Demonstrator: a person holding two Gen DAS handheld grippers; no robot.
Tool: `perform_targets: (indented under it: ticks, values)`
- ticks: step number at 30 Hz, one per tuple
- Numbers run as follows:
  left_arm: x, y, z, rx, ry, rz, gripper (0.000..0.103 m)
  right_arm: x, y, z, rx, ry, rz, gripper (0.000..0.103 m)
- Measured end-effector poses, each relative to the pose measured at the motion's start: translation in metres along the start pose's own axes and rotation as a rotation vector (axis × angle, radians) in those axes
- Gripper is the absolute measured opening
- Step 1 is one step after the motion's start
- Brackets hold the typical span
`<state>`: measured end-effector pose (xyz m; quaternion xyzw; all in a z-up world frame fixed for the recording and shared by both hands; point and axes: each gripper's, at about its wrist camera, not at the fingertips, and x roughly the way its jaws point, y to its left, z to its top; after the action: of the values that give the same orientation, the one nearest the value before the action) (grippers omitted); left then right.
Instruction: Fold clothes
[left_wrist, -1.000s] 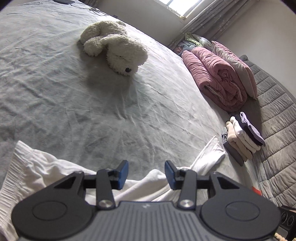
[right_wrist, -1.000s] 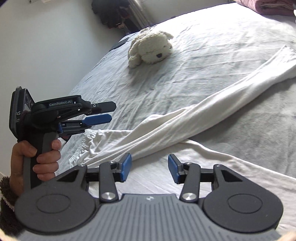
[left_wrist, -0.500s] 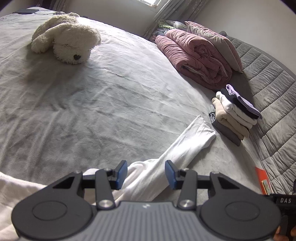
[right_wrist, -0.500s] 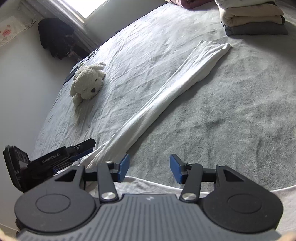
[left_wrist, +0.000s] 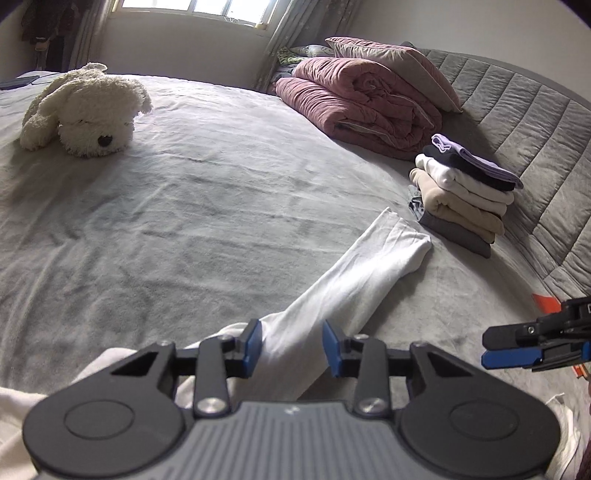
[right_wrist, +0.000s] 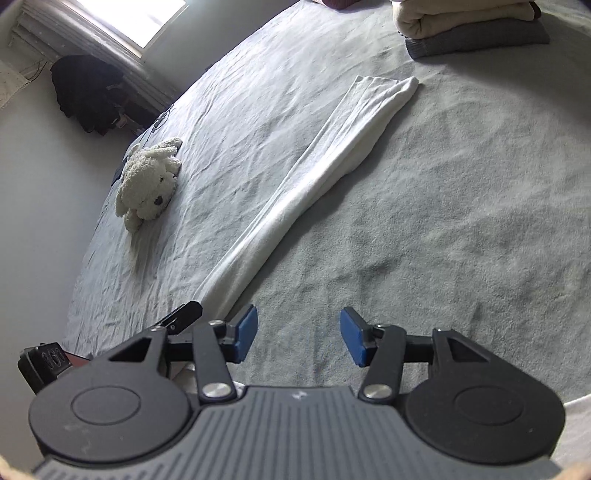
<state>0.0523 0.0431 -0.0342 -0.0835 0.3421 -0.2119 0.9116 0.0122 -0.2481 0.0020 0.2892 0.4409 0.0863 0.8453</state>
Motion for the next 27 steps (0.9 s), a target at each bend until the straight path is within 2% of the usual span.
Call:
perform_targets:
  ticks: [3,4,5,10,14,20,24,26,27]
  values:
    - [0.0,-0.006,-0.005,0.031,-0.026,0.018,0.014,-0.001,-0.008,0.001,-0.013,-0.008,-0.023,0.058]
    - [-0.001,-0.007,-0.006,0.036,-0.038,0.02,0.007,0.0,-0.011,0.002,-0.005,-0.004,-0.023,0.058]
    - [-0.002,-0.008,-0.006,0.04,-0.049,0.022,0.005,0.0,-0.015,0.003,0.006,0.002,-0.021,0.058]
    - [-0.015,-0.015,-0.004,0.068,-0.083,0.011,0.004,0.0,-0.018,0.011,0.019,0.005,-0.007,0.058]
    - [-0.036,-0.022,-0.006,0.112,-0.093,-0.027,0.0,0.001,-0.019,0.013,0.025,0.007,-0.003,0.059]
    - [-0.058,-0.028,-0.018,0.168,-0.069,-0.074,0.0,0.007,-0.024,0.01,0.054,0.041,0.014,0.06]
    - [-0.059,-0.026,-0.024,0.197,-0.05,-0.036,0.003,0.013,-0.024,0.006,0.064,0.064,0.009,0.06]
    - [-0.055,-0.019,-0.023,0.175,-0.038,-0.021,0.012,0.014,-0.024,0.004,0.061,0.067,0.005,0.06]
    - [-0.053,-0.015,-0.022,0.163,-0.032,-0.013,0.019,0.015,-0.025,0.004,0.059,0.068,0.003,0.06]
